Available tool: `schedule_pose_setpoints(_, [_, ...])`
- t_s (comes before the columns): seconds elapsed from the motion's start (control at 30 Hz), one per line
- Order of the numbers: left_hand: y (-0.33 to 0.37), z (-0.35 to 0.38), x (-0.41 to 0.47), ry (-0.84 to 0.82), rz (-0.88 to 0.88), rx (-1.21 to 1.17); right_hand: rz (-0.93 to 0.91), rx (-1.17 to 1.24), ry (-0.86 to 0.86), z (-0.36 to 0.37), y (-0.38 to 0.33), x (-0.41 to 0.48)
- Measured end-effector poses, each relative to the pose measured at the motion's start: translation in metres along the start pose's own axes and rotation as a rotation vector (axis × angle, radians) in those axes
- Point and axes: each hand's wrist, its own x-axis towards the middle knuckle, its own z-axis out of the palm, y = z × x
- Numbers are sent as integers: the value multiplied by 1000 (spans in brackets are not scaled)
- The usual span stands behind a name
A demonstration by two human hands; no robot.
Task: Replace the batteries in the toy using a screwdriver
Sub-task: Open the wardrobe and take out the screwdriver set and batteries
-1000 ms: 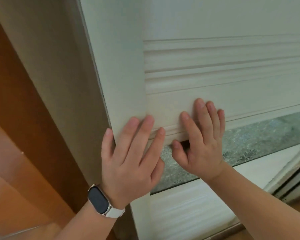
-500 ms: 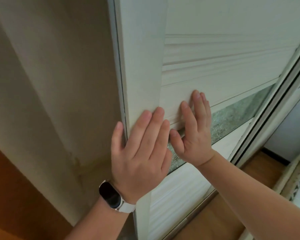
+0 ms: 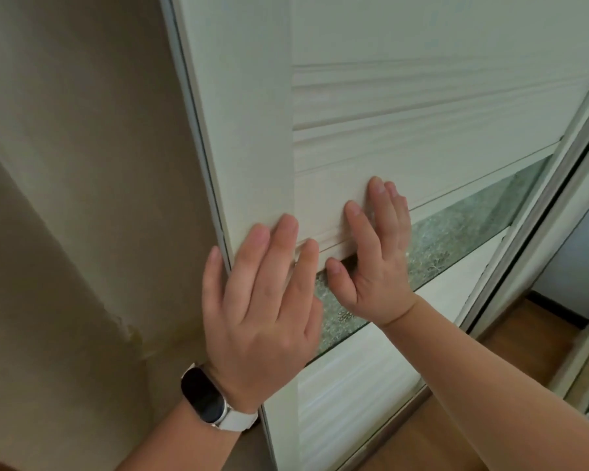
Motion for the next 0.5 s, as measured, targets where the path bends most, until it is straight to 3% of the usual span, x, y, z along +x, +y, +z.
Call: schedule_pose_setpoints(0.5, [85, 83, 37, 8, 10, 53, -1, 23, 38, -11, 123, -9])
